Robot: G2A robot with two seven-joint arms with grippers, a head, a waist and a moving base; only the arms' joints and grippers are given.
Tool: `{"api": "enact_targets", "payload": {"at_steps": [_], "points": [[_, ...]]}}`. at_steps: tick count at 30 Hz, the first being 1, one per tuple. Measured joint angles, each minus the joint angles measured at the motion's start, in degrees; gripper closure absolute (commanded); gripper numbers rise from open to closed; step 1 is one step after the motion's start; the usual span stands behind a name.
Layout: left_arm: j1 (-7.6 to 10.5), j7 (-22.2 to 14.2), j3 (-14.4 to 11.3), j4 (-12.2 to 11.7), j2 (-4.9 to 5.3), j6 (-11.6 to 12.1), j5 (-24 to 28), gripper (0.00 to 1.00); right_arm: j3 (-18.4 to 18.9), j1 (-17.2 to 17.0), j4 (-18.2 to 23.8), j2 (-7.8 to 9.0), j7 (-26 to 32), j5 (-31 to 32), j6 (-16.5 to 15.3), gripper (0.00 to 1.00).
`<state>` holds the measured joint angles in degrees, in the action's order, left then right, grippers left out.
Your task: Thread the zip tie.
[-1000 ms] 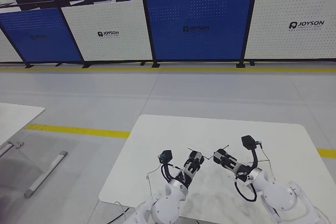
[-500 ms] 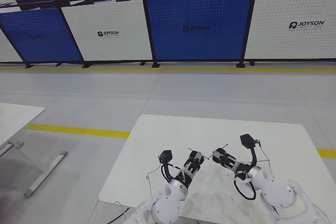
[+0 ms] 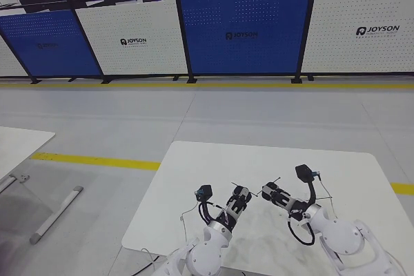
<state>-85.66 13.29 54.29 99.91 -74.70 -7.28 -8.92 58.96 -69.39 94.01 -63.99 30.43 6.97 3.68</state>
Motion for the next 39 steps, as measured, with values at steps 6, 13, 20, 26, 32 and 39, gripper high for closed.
{"api": "enact_targets", "payload": {"at_steps": [6, 13, 20, 26, 32, 39], "points": [[0.00, 0.00, 0.00, 0.00, 0.00, 0.00, 0.00, 1.00, 1.48, -1.72, 1.50, 0.21, -0.06, 0.47, -0.55, 1.00], [0.00, 0.00, 0.00, 0.00, 0.00, 0.00, 0.00, 1.00, 1.24, -1.47, 1.67, -0.04, 0.72, 0.94, -0.02, 1.00], [0.00, 0.00, 0.00, 0.00, 0.00, 0.00, 0.00, 1.00, 0.86, -0.90, 1.40, -0.32, 1.31, 1.65, 0.86, 1.00], [0.00, 0.00, 0.00, 0.00, 0.00, 0.00, 0.00, 1.00, 0.66, -0.70, 1.34, -0.55, 1.38, 2.08, 1.17, 1.00], [0.00, 0.00, 0.00, 0.00, 0.00, 0.00, 0.00, 1.00, 2.38, -2.56, 2.62, -0.30, 0.94, 2.18, -0.05, 1.00], [0.00, 0.00, 0.00, 0.00, 0.00, 0.00, 0.00, 1.00, 2.69, -2.78, 2.84, -0.36, 2.00, 2.19, -0.13, 1.00]]}}
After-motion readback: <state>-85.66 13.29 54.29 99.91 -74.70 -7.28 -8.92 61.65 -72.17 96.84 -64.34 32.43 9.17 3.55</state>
